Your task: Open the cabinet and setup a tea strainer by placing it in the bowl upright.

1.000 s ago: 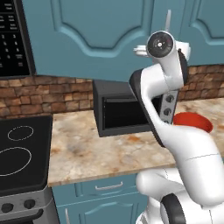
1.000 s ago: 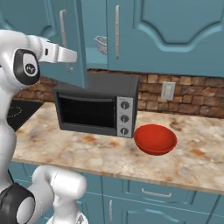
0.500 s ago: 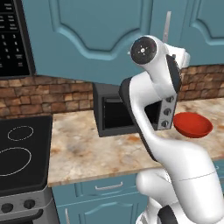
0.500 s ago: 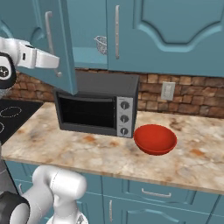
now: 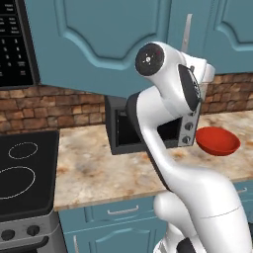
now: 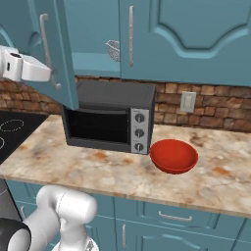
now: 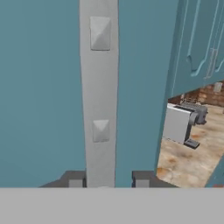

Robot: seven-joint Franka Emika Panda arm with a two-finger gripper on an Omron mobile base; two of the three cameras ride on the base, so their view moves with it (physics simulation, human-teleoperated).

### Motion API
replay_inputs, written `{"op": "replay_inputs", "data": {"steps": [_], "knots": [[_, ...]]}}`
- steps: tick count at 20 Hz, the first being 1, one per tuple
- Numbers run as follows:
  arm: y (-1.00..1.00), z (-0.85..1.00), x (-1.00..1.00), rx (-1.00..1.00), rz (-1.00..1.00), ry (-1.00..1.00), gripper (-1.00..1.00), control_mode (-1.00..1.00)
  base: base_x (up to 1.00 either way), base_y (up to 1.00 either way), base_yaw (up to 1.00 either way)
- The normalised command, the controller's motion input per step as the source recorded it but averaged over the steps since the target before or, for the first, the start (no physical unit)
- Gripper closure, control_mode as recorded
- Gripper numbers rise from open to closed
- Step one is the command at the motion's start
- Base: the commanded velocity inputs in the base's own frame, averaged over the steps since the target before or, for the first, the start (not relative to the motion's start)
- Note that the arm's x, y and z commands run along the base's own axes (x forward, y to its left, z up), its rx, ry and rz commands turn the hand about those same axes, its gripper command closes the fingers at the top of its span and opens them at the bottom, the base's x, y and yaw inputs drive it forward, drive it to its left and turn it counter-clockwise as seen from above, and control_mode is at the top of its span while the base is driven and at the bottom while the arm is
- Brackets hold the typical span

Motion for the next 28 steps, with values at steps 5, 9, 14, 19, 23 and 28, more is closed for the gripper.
{"op": "replay_inputs", "data": {"steps": [5,9,14,19,23,28], "knots": [[0.19,-0.03,-0.45,0.00,-0.04,0.01,-1.00,-1.00,0.00,0.00,0.00],[0.06,0.00,-0.46,0.00,-0.02,0.01,-1.00,-1.00,0.00,0.00,0.00],[-0.53,0.00,-0.28,0.24,0.01,0.04,-1.00,-1.00,0.00,0.00,0.00],[-0.84,0.07,-0.06,0.49,0.16,-0.02,-1.00,-1.00,0.00,0.00,0.00],[-0.81,0.00,-0.07,0.65,0.22,-0.02,-1.00,-1.00,0.00,0.00,0.00],[-0.35,-0.08,0.15,0.60,0.25,0.06,-1.00,-1.00,0.00,0.00,0.00]]}}
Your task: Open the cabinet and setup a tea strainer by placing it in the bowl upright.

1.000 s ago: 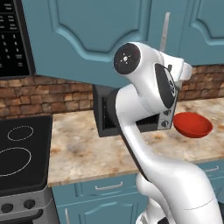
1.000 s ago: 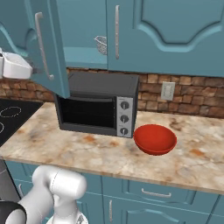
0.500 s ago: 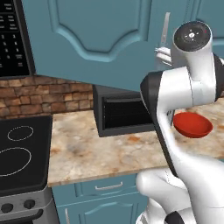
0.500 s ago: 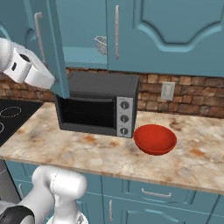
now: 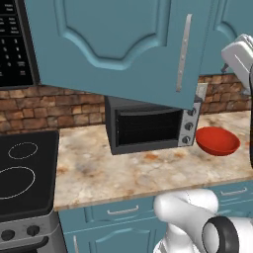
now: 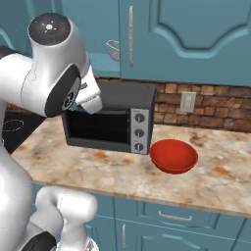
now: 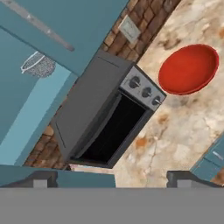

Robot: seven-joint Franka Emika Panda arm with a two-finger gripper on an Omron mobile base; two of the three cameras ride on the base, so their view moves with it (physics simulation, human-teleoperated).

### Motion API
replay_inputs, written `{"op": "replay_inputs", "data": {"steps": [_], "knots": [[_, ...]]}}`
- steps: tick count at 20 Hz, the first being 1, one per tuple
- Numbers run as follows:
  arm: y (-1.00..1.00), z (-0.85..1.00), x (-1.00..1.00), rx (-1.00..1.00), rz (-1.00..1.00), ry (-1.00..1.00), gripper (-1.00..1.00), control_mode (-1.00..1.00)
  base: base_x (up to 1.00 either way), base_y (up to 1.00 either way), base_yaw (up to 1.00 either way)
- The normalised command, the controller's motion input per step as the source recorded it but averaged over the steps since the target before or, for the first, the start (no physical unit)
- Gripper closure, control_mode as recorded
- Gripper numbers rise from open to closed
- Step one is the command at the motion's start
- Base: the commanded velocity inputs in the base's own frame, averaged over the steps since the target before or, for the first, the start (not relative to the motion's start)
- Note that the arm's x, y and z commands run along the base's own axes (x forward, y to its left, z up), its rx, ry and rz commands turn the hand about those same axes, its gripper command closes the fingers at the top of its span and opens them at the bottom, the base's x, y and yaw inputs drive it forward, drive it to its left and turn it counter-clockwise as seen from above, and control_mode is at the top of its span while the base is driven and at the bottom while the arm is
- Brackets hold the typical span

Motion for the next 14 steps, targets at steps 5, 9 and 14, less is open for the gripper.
{"op": "replay_inputs", "data": {"steps": [5,9,14], "knots": [[0.03,-0.24,0.55,0.47,0.31,0.16,-1.00,-1.00,0.00,0.00,0.00],[0.11,-0.21,0.66,0.36,0.29,0.20,-1.00,-1.00,0.00,0.00,0.00],[0.04,-0.06,0.14,0.12,0.10,0.10,-1.00,-1.00,0.00,0.00,0.00]]}}
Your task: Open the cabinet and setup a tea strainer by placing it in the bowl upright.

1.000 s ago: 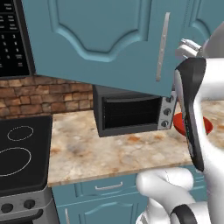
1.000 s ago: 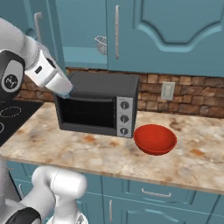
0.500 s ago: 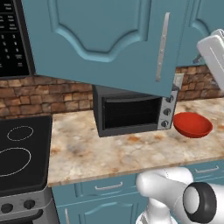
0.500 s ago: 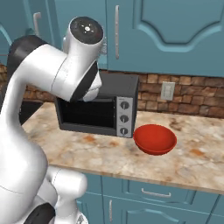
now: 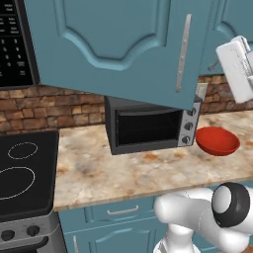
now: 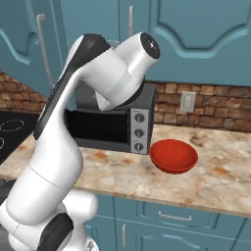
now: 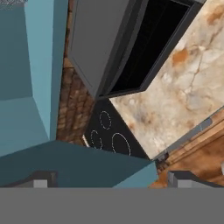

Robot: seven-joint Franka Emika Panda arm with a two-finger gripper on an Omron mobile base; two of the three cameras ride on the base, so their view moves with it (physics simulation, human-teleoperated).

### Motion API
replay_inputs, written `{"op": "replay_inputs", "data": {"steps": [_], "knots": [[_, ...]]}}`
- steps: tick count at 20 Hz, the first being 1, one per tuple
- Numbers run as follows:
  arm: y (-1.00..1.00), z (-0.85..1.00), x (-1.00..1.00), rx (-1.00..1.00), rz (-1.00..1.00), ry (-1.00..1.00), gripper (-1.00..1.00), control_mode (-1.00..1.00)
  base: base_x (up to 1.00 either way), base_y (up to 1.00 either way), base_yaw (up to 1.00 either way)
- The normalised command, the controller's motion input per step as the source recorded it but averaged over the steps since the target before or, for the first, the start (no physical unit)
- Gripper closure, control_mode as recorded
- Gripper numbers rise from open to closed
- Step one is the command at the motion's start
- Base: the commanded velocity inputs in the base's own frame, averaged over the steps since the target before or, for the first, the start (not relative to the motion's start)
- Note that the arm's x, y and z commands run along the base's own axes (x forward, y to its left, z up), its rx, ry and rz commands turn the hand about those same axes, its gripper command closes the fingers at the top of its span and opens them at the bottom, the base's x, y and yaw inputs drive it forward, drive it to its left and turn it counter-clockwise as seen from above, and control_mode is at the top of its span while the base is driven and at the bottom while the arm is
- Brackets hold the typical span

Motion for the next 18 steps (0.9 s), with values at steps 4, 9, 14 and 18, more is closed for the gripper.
{"op": "replay_inputs", "data": {"steps": [4,9,14,18], "knots": [[0.33,-0.12,0.31,0.00,0.05,0.00,-1.00,-1.00,0.00,0.00,0.00],[0.30,-0.21,0.43,0.00,0.02,0.03,-1.00,-1.00,0.00,0.00,0.00],[0.05,-0.23,0.28,0.01,0.02,0.04,-1.00,-1.00,0.00,0.00,0.00],[0.11,-0.14,0.10,0.05,0.06,0.01,-1.00,-1.00,0.00,0.00,0.00]]}}
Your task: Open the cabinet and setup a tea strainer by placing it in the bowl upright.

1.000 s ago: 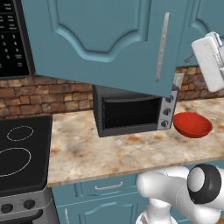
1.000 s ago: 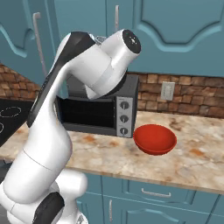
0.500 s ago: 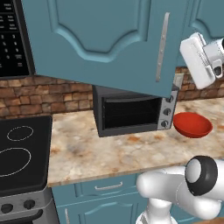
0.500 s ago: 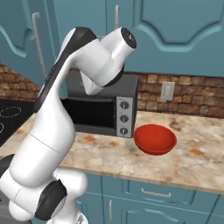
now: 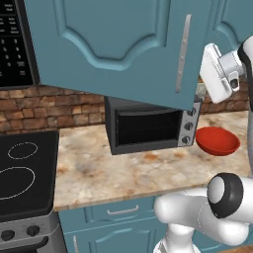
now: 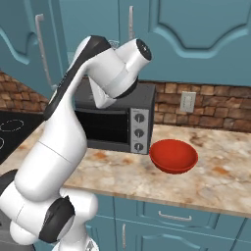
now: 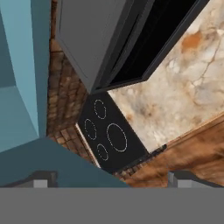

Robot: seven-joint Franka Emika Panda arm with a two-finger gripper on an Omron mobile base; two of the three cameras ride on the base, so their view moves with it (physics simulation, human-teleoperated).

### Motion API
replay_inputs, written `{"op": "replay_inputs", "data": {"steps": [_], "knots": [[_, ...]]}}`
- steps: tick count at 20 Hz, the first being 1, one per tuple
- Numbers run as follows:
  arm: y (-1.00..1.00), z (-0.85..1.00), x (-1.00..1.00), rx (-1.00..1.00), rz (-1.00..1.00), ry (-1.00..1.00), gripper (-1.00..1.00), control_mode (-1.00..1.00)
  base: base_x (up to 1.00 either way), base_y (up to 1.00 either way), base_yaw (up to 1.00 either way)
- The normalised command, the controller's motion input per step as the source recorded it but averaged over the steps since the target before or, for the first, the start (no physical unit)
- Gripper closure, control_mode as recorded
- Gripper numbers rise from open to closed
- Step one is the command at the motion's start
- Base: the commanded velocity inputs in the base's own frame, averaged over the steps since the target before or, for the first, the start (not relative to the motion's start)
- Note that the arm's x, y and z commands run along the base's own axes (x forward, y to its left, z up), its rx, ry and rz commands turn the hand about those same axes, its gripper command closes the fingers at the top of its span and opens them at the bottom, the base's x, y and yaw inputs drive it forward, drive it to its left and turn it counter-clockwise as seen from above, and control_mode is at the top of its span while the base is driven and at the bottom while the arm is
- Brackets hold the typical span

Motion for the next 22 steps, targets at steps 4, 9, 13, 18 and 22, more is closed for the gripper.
{"op": "replay_inputs", "data": {"steps": [4,9,13,18,22], "knots": [[0.31,-0.09,0.05,0.05,0.07,0.01,-1.00,-1.00,0.00,0.00,0.00],[0.33,-0.04,0.00,0.07,0.07,0.02,-1.00,-1.00,0.00,0.00,0.00],[0.40,0.00,-0.07,0.10,0.12,0.00,-1.00,-1.00,0.00,0.00,0.00],[0.21,0.00,-0.67,0.17,0.16,0.04,-1.00,-1.00,0.00,0.00,0.00],[0.50,0.00,-0.78,0.14,0.19,0.09,-1.00,-1.00,0.00,0.00,0.00]]}}
